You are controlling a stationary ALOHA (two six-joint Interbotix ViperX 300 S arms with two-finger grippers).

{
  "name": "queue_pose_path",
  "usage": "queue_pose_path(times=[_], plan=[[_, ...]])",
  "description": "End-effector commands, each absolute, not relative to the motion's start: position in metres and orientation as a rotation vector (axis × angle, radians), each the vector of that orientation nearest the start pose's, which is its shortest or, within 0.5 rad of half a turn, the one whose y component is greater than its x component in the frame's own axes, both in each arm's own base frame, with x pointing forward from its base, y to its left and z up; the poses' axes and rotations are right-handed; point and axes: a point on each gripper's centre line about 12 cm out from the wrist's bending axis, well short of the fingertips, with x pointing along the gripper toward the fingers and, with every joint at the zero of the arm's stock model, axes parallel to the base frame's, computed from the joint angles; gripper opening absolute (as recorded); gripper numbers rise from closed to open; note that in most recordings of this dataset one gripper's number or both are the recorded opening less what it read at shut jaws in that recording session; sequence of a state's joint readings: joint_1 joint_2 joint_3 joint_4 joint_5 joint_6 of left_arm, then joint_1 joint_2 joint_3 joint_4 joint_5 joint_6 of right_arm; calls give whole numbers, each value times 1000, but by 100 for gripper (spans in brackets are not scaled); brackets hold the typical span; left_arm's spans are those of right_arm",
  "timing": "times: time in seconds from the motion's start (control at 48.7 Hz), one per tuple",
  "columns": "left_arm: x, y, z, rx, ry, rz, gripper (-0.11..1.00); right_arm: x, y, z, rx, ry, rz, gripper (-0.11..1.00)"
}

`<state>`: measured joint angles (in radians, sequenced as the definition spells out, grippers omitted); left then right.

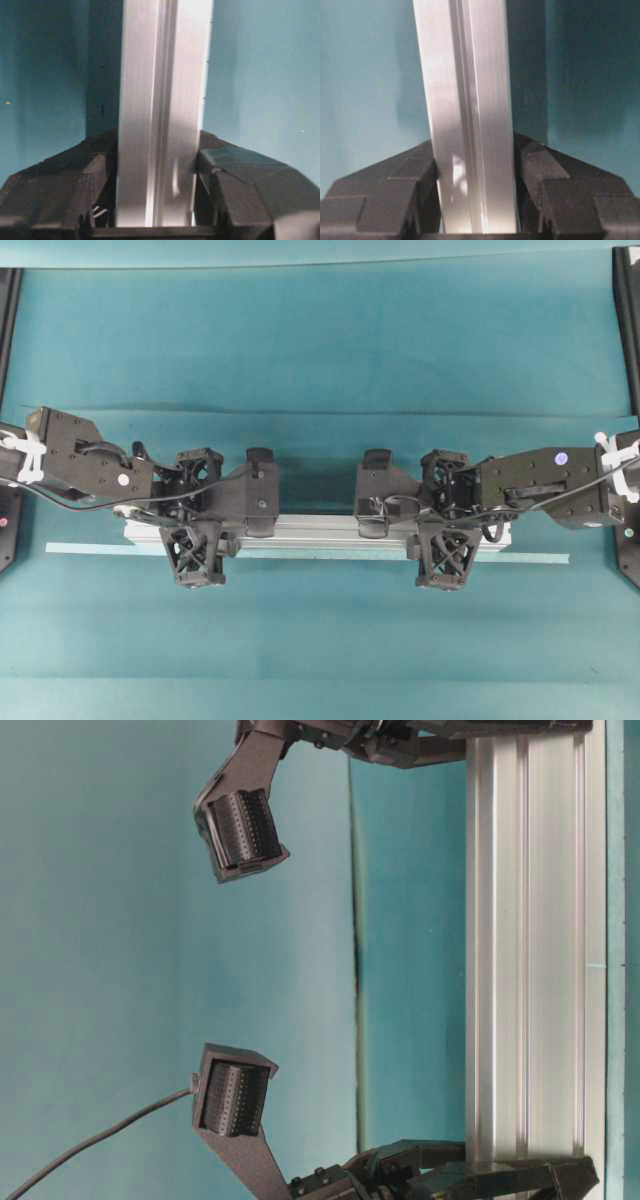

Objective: Lift the metal rail with both hands.
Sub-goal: 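Lift the rail upward with both grippers together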

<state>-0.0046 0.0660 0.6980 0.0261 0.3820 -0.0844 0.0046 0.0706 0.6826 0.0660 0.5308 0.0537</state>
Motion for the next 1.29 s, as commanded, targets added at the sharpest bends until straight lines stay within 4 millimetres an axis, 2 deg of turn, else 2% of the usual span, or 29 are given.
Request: queue_pose_path(times=[0.0, 0.164, 0.369, 0.513, 0.903, 1.272], plan=[[346, -1, 111, -47, 1130, 39, 36, 333, 9, 101, 115, 1293, -34, 39], [349, -1, 115, -50, 1119, 40, 36, 337, 9, 106, 113, 1275, -30, 39], [349, 1, 133, -54, 1116, 47, 36, 343, 9, 120, 119, 1255, -32, 39], [348, 1, 152, -53, 1128, 50, 36, 346, 9, 143, 120, 1243, -26, 39], [349, 3, 211, -50, 1131, 56, 36, 335, 4, 220, 131, 1196, -25, 39], [353, 2, 271, -49, 1128, 58, 36, 331, 5, 258, 126, 1249, -13, 39]])
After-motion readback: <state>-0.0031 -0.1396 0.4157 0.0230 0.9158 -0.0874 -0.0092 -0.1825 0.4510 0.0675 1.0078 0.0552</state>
